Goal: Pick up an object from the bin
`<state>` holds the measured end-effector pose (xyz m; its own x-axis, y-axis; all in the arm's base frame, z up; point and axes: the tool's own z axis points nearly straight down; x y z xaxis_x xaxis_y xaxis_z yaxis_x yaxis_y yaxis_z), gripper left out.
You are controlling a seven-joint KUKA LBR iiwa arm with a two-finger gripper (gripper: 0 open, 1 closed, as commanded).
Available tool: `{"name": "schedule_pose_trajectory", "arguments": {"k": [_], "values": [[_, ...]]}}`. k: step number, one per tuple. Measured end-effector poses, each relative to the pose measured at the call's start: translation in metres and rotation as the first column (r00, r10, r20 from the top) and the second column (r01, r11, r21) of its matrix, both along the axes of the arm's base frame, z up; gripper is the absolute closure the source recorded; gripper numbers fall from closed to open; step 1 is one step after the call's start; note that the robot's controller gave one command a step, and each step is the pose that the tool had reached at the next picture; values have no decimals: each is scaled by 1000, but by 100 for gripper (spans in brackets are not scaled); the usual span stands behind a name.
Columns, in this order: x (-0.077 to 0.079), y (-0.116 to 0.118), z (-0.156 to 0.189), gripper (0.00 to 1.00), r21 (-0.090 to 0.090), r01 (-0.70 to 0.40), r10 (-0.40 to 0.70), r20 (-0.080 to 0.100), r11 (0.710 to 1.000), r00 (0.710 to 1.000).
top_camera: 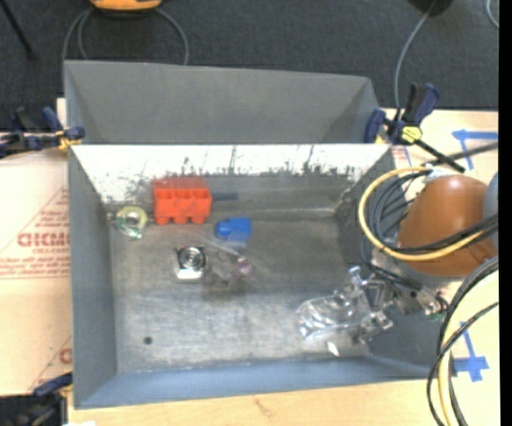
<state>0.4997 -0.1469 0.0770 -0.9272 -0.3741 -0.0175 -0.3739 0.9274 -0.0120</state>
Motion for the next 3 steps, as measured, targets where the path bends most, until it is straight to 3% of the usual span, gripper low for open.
{"name": "schedule_pose_trajectory", "arguments": {"k": [1,2,3], "values": [[1,11,118,100,1,-15,15,-12,1000,1000],[0,39,94,100,5,-192,192,-23,981,981],[-1,34,153,100,1,-213,213,-14,977,977]]}}
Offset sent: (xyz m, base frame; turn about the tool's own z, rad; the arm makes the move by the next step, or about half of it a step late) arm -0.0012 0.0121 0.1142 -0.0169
